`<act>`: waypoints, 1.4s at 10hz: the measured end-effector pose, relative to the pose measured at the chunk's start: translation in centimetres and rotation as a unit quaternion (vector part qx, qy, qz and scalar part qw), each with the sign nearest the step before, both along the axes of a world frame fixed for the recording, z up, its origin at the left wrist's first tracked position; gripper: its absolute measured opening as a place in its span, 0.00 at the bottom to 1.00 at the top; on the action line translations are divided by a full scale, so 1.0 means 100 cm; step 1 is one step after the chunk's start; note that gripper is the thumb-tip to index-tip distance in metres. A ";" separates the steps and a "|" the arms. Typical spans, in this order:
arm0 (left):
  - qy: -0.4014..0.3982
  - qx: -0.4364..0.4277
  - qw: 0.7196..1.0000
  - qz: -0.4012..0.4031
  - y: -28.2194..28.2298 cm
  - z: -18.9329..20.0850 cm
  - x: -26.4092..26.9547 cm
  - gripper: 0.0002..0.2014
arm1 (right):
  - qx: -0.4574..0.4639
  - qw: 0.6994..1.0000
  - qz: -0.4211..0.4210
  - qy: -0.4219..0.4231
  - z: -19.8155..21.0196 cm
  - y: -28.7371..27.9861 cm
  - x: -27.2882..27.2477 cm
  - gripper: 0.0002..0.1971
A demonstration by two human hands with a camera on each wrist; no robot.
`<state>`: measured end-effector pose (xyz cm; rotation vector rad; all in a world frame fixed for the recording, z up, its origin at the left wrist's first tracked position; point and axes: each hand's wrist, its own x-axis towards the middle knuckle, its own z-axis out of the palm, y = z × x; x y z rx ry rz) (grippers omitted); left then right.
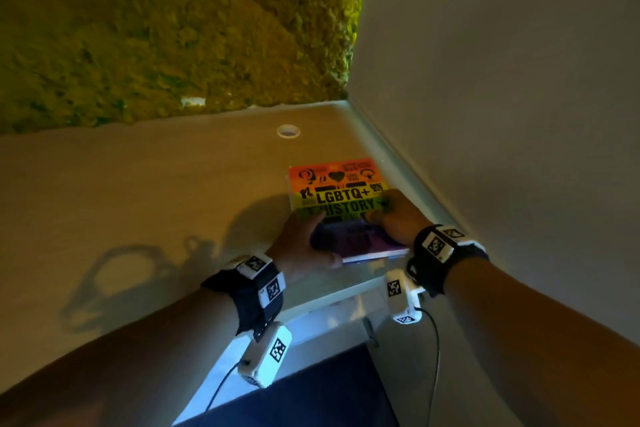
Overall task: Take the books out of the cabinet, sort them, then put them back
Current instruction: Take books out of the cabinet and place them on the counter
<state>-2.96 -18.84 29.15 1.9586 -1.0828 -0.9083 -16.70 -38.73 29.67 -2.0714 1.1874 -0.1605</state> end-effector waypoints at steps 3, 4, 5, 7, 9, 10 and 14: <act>-0.280 0.074 0.955 -0.068 -0.021 -0.026 0.001 0.45 | -0.179 0.973 0.050 0.135 -0.004 0.022 -0.005 0.25; -0.250 0.041 0.966 -0.047 0.013 -0.029 -0.017 0.42 | -0.187 0.973 0.074 0.110 -0.002 0.062 -0.029 0.21; -0.251 -0.060 0.966 -0.021 0.081 -0.035 -0.055 0.26 | -0.192 0.977 0.094 0.010 -0.015 0.109 -0.074 0.16; -0.167 0.016 0.985 -0.029 0.162 -0.104 -0.123 0.06 | -0.002 0.984 0.158 -0.081 -0.102 0.171 -0.145 0.07; 0.055 0.119 0.980 0.150 0.115 -0.206 -0.082 0.14 | 0.249 0.964 -0.001 -0.093 -0.218 0.131 -0.127 0.03; 0.113 0.098 0.970 0.190 0.070 -0.254 -0.039 0.24 | 0.260 0.959 -0.037 -0.111 -0.283 0.093 -0.092 0.18; 0.222 0.058 0.909 0.347 -0.022 -0.384 0.065 0.06 | 0.301 0.873 -0.276 -0.266 -0.420 -0.023 0.005 0.26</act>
